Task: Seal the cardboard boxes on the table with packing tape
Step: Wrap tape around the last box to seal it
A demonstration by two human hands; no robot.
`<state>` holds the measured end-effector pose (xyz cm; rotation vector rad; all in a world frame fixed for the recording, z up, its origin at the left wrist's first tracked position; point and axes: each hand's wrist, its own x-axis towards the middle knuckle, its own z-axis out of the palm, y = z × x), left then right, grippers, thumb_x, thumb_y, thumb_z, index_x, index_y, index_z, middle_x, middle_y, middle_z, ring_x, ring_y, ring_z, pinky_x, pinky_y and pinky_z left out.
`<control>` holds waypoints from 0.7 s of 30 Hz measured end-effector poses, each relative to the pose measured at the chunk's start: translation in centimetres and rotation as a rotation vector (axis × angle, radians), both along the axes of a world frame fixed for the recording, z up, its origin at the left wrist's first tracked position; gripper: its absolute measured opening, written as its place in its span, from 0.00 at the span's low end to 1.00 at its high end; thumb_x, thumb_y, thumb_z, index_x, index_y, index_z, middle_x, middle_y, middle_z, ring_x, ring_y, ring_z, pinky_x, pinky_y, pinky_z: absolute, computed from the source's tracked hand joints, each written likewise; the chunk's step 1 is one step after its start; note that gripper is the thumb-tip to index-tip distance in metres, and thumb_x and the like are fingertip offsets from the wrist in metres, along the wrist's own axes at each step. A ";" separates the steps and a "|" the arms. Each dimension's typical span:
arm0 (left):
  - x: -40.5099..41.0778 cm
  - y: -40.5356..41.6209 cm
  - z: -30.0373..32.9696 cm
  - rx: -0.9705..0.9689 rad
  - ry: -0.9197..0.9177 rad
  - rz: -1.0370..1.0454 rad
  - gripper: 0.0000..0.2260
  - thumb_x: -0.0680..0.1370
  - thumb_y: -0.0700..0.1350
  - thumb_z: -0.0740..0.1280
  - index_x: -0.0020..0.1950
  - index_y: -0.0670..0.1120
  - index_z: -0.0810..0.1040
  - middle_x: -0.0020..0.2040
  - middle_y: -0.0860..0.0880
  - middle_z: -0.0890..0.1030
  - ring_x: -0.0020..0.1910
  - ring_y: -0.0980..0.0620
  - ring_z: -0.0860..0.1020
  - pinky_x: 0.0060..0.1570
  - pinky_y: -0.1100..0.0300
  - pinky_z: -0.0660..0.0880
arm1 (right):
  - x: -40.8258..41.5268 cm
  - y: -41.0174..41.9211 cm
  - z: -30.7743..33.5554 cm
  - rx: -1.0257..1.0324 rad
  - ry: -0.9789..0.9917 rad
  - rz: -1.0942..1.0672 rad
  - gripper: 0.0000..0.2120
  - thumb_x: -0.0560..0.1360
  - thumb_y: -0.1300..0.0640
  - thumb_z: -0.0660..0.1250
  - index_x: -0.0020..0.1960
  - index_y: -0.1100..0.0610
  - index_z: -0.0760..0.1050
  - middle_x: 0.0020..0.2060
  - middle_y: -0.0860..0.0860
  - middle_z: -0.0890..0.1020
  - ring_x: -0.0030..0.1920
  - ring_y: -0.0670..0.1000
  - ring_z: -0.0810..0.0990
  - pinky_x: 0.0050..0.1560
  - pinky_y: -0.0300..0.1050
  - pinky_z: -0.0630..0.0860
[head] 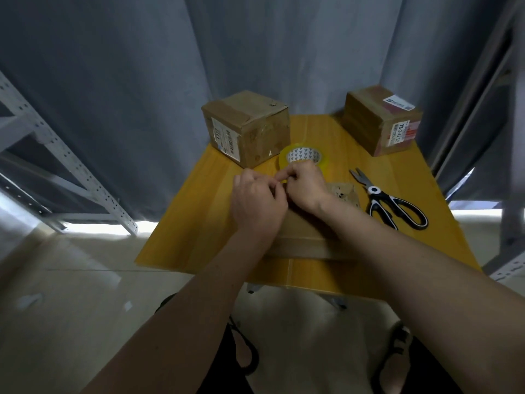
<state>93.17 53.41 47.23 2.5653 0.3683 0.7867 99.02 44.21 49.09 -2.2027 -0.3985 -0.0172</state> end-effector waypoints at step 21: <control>5.0 -0.8 -0.4 0.084 0.448 -0.538 0.30 0.81 0.60 0.57 0.78 0.46 0.58 0.78 0.47 0.59 0.77 0.49 0.54 0.75 0.51 0.48 | 9.3 -4.7 -0.7 -0.478 0.148 -0.024 0.20 0.79 0.58 0.60 0.71 0.51 0.69 0.72 0.59 0.66 0.72 0.62 0.62 0.71 0.51 0.59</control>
